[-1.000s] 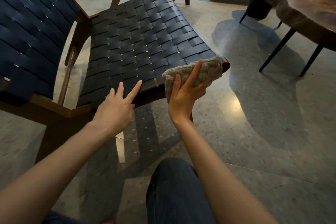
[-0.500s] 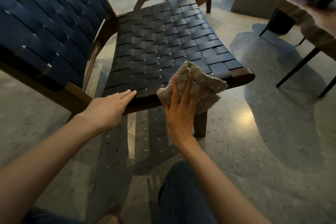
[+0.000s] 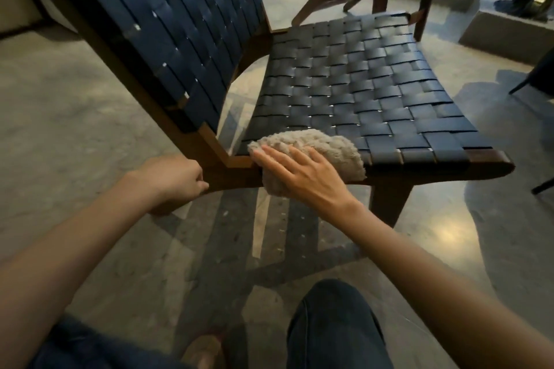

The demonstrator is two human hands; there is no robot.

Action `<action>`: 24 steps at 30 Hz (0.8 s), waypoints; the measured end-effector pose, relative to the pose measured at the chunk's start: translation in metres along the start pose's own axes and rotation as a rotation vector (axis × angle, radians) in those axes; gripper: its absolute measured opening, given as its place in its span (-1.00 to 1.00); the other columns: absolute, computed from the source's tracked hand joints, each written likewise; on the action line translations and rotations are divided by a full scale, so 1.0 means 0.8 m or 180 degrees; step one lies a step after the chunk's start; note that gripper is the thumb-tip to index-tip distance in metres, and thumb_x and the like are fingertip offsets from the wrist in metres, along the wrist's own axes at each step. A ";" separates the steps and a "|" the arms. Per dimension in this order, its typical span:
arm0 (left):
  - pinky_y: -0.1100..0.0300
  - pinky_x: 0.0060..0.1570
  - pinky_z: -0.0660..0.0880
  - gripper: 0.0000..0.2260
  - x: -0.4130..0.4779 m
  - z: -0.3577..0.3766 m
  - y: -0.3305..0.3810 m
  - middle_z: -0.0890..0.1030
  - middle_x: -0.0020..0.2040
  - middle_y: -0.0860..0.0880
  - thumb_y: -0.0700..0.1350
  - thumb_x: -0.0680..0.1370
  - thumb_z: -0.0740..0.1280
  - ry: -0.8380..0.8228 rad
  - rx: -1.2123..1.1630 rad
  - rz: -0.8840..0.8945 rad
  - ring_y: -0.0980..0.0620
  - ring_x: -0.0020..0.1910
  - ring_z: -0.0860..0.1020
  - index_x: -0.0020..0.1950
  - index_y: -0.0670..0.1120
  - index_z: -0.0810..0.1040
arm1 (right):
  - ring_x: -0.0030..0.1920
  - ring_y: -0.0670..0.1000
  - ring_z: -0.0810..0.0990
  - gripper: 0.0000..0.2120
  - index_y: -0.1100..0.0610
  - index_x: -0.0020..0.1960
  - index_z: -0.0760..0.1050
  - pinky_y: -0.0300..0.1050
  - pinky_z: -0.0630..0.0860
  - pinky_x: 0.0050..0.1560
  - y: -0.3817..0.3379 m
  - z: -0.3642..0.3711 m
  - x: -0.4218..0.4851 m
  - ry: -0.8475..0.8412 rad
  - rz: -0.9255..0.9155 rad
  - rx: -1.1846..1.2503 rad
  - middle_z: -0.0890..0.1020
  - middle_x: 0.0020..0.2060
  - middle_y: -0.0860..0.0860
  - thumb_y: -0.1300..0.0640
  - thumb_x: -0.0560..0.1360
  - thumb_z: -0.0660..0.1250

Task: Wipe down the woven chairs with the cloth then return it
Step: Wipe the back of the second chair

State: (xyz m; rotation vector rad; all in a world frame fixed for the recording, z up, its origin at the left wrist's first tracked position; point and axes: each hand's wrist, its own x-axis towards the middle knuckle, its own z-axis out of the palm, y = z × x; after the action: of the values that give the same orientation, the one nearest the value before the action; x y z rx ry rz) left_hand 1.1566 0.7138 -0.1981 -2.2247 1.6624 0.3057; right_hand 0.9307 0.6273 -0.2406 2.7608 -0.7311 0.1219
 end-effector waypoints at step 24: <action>0.09 -0.11 0.56 -0.80 0.006 -0.032 0.087 0.58 0.01 0.05 -0.04 0.62 0.15 0.0747 -0.0443 0.0644 0.06 -0.07 0.55 0.17 0.10 0.51 | 0.07 0.02 0.40 -0.23 0.06 0.36 0.46 -0.10 0.28 0.04 0.044 0.004 -0.054 0.0763 0.0934 -0.1043 0.59 0.10 -0.03 -0.13 0.21 0.56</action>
State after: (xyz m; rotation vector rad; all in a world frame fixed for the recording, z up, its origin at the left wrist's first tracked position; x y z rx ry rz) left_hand 1.0904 0.6817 -0.1868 -2.2675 2.0547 0.2230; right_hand 0.8760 0.6174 -0.2419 2.2696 -0.9857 0.3523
